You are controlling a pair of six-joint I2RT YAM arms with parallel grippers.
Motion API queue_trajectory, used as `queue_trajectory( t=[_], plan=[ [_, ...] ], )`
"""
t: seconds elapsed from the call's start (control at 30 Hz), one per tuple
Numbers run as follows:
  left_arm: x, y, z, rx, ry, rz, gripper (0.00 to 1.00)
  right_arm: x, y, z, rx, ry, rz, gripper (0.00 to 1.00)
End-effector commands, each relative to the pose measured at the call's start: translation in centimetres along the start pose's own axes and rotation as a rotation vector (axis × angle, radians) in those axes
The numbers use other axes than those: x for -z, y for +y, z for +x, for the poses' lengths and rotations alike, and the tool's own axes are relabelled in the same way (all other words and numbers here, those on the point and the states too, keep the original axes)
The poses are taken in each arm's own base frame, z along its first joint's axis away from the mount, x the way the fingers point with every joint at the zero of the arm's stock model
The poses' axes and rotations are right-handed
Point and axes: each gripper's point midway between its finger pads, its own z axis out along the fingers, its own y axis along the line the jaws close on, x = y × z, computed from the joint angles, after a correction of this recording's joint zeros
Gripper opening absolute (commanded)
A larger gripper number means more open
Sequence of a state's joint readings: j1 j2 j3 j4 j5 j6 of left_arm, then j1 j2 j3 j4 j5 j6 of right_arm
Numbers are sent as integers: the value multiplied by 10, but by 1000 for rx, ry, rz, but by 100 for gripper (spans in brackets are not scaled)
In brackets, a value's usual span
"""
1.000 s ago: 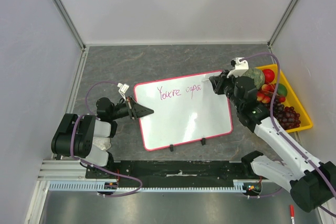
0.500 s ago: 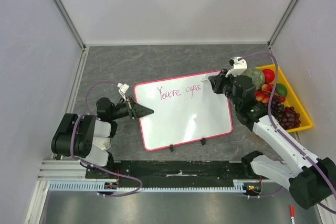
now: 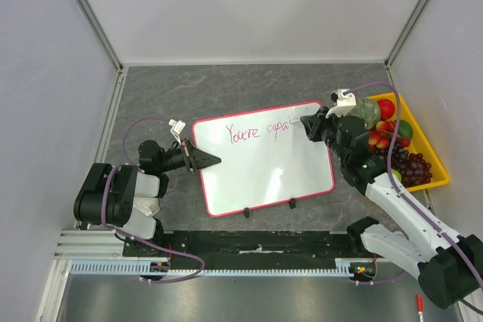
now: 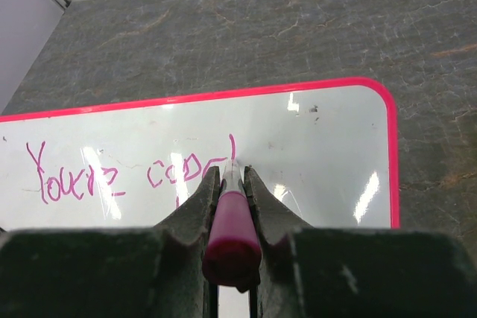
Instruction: Write a sentence on the whiteboard
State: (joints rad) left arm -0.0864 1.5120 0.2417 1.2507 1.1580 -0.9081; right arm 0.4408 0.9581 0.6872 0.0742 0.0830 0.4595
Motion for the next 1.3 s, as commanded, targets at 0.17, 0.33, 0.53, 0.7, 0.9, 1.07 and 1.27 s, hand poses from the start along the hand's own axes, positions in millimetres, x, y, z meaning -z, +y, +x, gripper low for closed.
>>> queue_trajectory(
  t=[0.17,0.33,0.53,0.7,0.9,1.07,1.27],
  plan=[
    [1,5,5,-77,6,0,2,11,-1,29,8,79,-38,0],
    [1,5,5,-77,6,0,2,10,-1,30,6,79,-35,0],
    [1,5,6,-76,5,-2,2,2,-4,13,8,40,2,0],
    [1,4,6,-77,6,0,2,-3,-5,-3,6,4,29,0],
    [1,4,5,-80,5,1,2,-6,-7,-10,7,-12,51,0],
    [1,5,5,-76,6,0,2,-3,-13,-8,15,-10,77,0],
    [1,5,5,-76,5,-1,2,1,-19,-2,28,7,95,0]
  ],
)
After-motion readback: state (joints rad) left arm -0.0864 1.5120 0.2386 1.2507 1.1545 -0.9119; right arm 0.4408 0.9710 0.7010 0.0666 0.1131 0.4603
